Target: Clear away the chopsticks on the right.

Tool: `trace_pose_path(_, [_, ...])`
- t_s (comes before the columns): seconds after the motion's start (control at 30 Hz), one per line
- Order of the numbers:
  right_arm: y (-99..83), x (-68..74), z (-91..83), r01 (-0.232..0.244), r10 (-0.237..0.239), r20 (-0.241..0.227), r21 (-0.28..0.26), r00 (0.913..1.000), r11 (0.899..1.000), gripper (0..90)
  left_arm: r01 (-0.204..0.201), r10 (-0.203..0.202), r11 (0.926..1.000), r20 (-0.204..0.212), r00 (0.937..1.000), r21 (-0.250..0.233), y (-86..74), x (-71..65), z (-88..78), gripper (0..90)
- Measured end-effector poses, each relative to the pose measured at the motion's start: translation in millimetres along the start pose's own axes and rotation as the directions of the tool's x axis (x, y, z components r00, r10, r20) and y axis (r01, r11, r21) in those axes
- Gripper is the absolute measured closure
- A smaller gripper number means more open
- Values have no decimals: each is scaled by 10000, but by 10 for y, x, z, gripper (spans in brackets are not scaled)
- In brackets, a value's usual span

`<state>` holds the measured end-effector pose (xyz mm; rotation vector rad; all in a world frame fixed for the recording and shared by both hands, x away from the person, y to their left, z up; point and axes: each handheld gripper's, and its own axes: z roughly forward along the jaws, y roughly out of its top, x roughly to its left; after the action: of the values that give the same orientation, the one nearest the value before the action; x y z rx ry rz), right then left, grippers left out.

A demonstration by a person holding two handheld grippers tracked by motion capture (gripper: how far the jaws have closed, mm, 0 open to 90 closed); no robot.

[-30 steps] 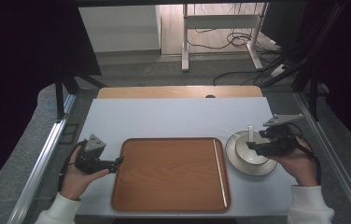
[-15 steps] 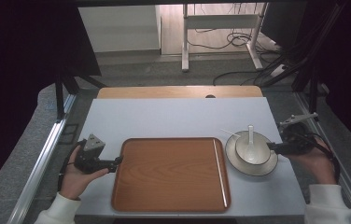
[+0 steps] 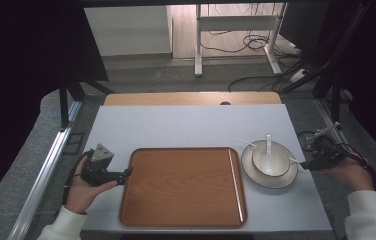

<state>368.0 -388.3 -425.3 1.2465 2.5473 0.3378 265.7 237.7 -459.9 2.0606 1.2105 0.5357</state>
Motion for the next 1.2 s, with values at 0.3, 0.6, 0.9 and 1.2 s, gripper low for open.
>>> trace_pose_path(0.3, [87, -78, 225, 798, -796, -60, 885, 9968, 9929, 458, -28, 28, 10000, 7, 10000, -1, -11, -4, 9, 147])
trace_pose_path(0.6, [109, -136, 361, 1408, -1389, -239, 1222, 9900, 9825, 556, -4, 4, 10000, -3, 10000, 59, -18, 0, 25, 147])
trace_pose_path(0.9, [183, -118, 420, 2290, -2213, -653, 1551, 9730, 9610, 655, -6, 6, 10000, -29, 10000, 94, -14, -12, 34, 147])
trace_pose_path(1.2, [210, -97, 450, 2833, -2738, -805, 1532, 9584, 9467, 786, 22, -21, 10000, -75, 10000, 87, -12, -10, 33, 147])
